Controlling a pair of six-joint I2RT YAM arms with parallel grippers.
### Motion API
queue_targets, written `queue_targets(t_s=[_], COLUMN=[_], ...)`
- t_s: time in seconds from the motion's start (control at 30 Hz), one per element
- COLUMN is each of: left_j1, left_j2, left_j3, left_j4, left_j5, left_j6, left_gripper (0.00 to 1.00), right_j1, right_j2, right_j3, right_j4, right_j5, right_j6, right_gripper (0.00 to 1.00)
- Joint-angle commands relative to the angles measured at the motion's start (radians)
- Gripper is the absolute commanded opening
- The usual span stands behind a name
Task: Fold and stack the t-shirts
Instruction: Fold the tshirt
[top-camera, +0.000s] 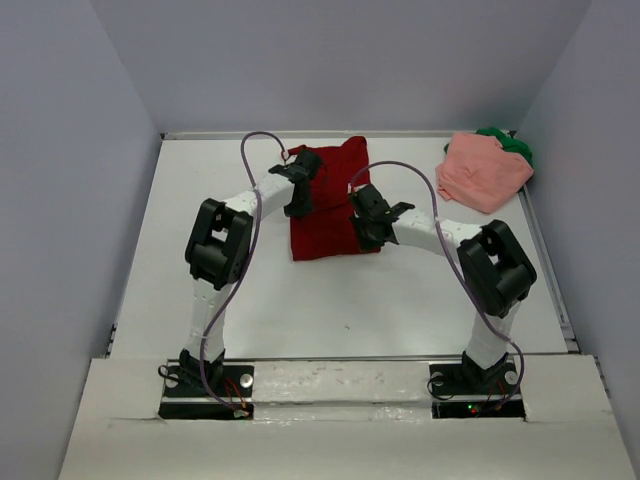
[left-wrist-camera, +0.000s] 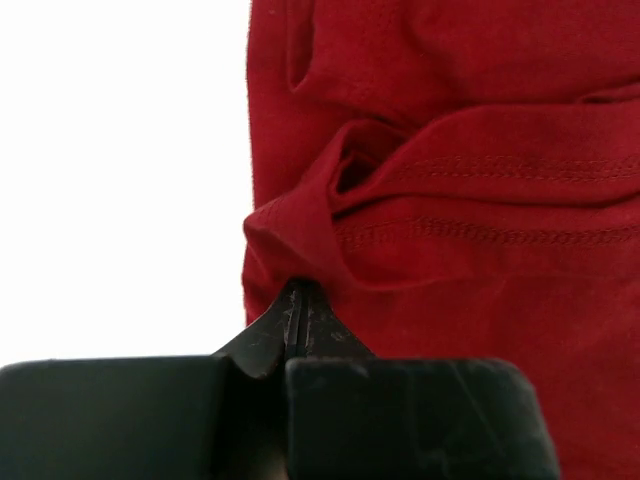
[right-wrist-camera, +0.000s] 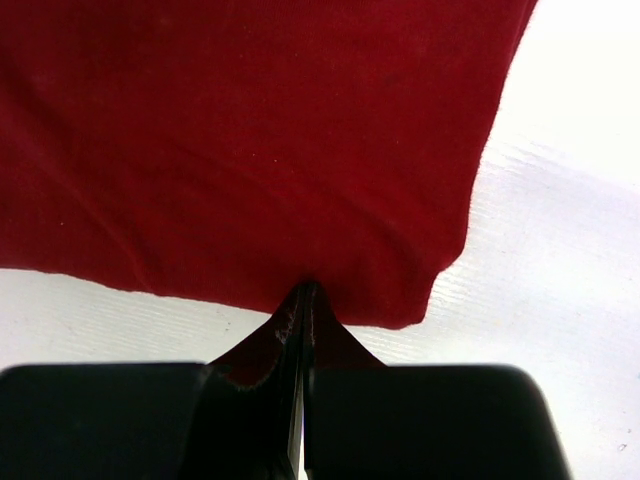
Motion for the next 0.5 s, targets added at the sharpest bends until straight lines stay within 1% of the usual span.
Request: queue_targets(t_s=[0.0, 0.3, 0.47], left_j1=[-0.005, -0.007, -0.005], left_j2=[0.011, 0.032, 0.014], left_j3=[0.049, 0.058, 0.069], left_j4=[0.016, 0.039, 0.035], left_j5=[0.007, 0.048, 0.057], left_j6=[0.009, 0.003, 0.004], left_gripper=[0.0, 0.0, 0.0], right_j1=[0.009, 0.009, 0.009], right_j2=[0.011, 0.047, 0.106], right_j3=[0.001, 0.011, 0.033], right_j4=[0.042, 0.028, 0.008], right_j5=[-0.013, -0.015, -0.006], right_j6=[0.011, 0.01, 0.013], right_gripper=[0.0, 0.0, 0.0])
